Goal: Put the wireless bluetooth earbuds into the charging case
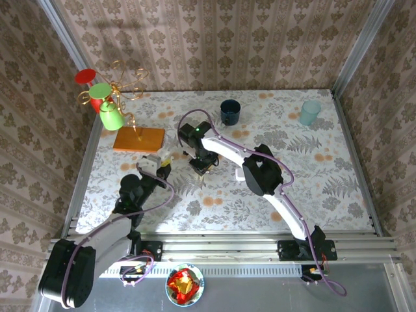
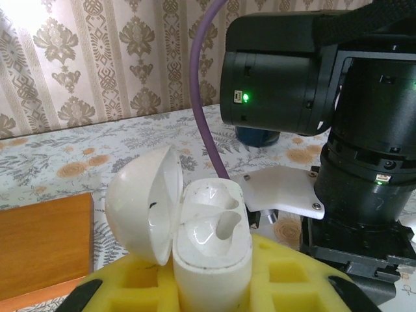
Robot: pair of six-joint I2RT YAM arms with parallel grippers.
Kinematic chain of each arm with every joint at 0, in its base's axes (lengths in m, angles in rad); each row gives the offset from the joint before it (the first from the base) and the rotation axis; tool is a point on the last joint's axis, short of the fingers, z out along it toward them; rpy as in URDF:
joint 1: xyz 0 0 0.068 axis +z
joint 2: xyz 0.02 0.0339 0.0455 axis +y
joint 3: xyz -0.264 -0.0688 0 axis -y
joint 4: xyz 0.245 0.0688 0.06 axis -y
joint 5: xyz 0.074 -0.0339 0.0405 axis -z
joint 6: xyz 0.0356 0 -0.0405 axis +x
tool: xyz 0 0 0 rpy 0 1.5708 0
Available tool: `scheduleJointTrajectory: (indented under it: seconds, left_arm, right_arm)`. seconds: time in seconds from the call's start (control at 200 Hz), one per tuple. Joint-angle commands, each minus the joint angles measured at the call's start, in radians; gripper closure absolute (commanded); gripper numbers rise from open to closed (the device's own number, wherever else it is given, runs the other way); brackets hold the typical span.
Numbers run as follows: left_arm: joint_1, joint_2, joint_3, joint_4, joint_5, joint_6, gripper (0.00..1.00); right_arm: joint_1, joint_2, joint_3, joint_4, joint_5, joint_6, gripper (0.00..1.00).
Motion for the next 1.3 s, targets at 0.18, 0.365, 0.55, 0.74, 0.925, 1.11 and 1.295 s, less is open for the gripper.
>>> scheduleJointTrajectory:
  seconds: [0.18, 0.365, 0.55, 0.74, 0.925, 1.11, 1.295]
  left_arm:
    - [0.007, 0.021, 0.012, 0.024, 0.055, 0.022, 1.00]
    - [0.006, 0.038, 0.013, 0.037, 0.069, 0.018, 1.00]
    - [0.005, 0.043, 0.013, 0.036, 0.076, 0.018, 1.00]
    - [0.005, 0.045, 0.013, 0.036, 0.082, 0.020, 1.00]
    - [0.005, 0.046, 0.012, 0.038, 0.086, 0.024, 1.00]
    - [0.006, 0.053, 0.011, 0.056, 0.106, 0.028, 1.00]
    - [0.004, 0.068, 0.013, 0.094, 0.160, 0.020, 1.00]
  right_arm:
    - [0.004, 0.045, 0.062, -0.041, 0.023, -0.019, 0.62]
    - [0.004, 0.062, 0.085, -0.052, 0.028, -0.018, 0.63]
    - [0.004, 0.066, 0.087, -0.047, 0.021, -0.011, 0.70]
    - [0.002, 0.050, 0.082, -0.038, 0.008, 0.019, 0.76]
    - [-0.007, -0.048, -0.041, 0.076, -0.049, 0.058, 0.78]
    - [-0.035, -0.206, -0.262, 0.289, -0.159, 0.087, 0.78]
    - [-0.057, -0.431, -0.549, 0.579, -0.180, 0.139, 0.78]
